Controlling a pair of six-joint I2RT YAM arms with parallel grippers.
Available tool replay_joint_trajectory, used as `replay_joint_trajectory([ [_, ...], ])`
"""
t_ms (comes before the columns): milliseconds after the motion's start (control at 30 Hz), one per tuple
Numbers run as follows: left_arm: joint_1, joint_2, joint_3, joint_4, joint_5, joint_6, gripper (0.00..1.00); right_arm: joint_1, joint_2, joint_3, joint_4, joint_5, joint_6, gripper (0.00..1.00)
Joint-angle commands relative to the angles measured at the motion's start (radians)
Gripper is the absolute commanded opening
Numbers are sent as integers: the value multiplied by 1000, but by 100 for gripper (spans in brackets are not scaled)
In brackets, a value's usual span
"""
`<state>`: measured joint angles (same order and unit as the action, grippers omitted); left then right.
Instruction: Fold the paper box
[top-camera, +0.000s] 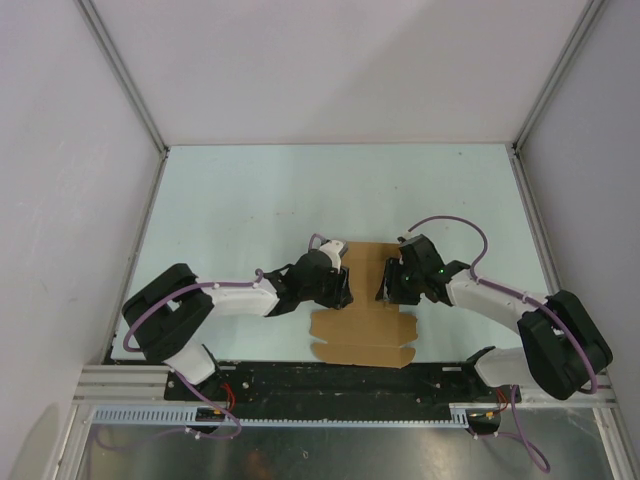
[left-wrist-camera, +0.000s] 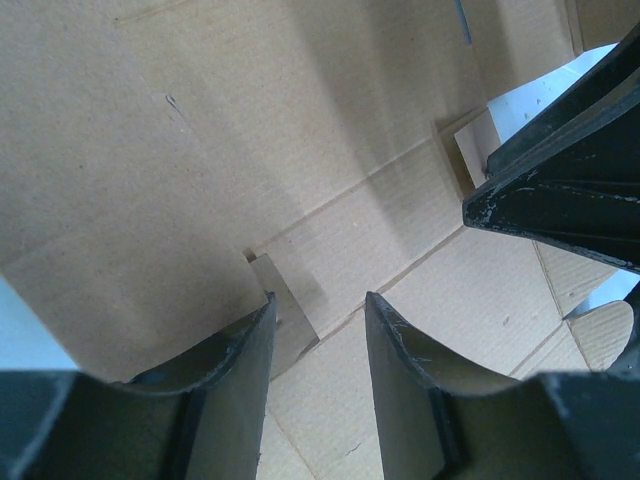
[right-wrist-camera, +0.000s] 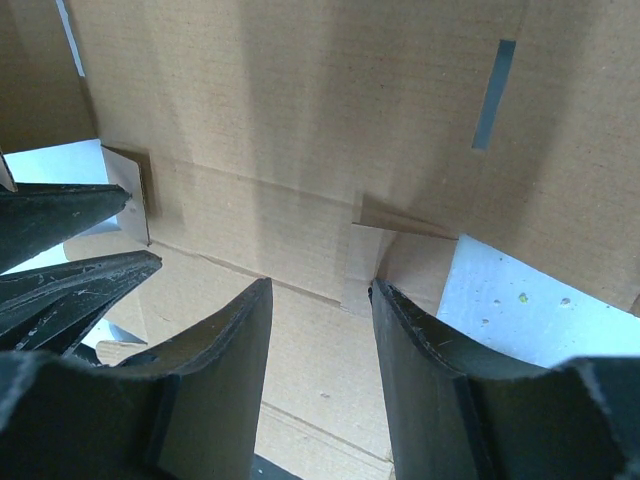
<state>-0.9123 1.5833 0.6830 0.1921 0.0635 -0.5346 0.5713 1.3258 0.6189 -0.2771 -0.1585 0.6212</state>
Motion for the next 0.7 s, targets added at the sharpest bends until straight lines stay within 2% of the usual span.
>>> replay_joint_trajectory([
  [0, -7, -19, -8, 15, 10, -18, 46, 9, 15, 16, 10, 33, 0, 50],
  [400, -7, -45, -13, 13, 12, -15, 47, 12, 0, 15, 1, 31, -5, 50],
  [667, -7, -218, 6, -77, -24, 7, 50, -40, -187, 61, -86, 22, -18, 50],
])
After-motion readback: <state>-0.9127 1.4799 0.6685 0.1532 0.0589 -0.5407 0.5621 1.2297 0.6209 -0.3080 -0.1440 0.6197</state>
